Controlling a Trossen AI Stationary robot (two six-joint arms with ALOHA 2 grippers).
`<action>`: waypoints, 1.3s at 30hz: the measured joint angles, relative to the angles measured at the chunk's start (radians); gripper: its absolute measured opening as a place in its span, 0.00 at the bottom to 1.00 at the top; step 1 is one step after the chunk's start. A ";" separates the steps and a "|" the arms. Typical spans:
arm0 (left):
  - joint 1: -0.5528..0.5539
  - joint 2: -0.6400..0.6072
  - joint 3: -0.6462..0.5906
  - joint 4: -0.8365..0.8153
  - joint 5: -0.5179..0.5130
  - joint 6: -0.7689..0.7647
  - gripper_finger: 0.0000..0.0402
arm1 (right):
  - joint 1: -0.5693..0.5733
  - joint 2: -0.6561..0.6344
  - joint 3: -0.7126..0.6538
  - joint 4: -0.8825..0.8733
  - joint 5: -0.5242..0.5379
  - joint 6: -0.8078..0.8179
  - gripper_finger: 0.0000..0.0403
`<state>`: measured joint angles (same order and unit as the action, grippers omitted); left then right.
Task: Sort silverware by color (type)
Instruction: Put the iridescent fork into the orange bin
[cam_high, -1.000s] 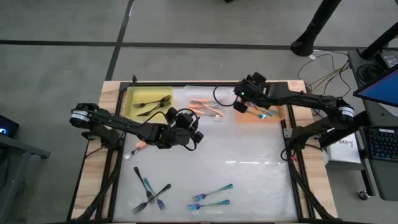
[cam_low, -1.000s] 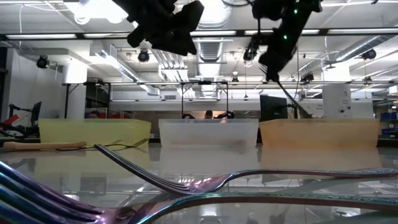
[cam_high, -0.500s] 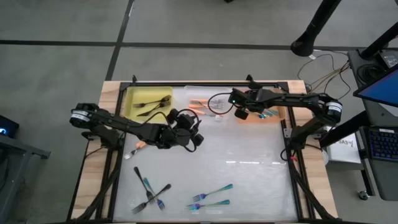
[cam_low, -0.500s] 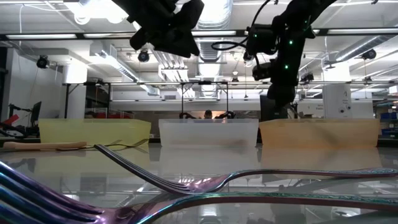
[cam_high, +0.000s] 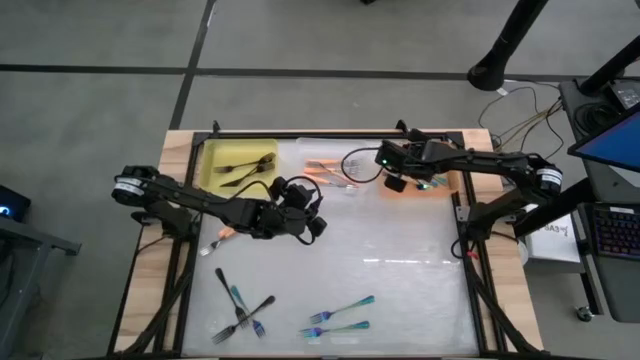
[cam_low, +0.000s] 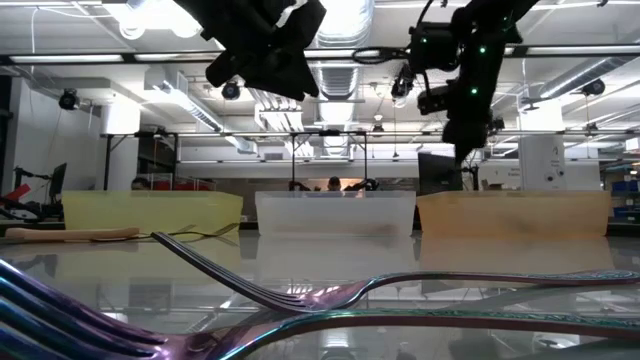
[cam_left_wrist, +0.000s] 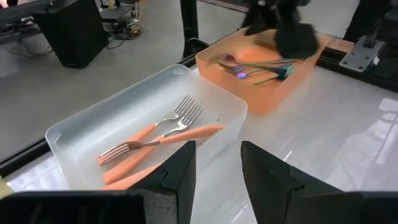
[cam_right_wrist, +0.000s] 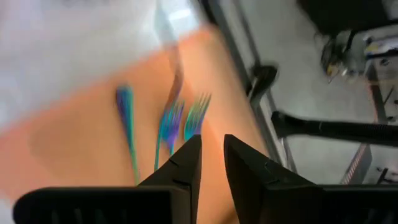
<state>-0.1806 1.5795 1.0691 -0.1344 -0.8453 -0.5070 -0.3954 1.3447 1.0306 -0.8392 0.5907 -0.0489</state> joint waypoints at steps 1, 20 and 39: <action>0.000 0.000 0.000 -0.005 0.000 -0.007 0.27 | 0.000 -0.003 0.000 -0.041 -0.012 0.009 0.15; -0.024 -0.006 0.000 -0.112 0.281 -0.031 0.27 | 0.009 -0.150 -0.002 -0.024 -0.866 0.066 0.15; -0.139 -0.004 0.000 -0.175 0.413 -0.138 0.27 | 0.487 -0.063 -0.022 0.199 -1.067 0.031 0.15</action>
<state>-0.3200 1.5753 1.0691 -0.3094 -0.4324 -0.6452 0.0921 1.2821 1.0088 -0.6407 -0.4768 -0.0175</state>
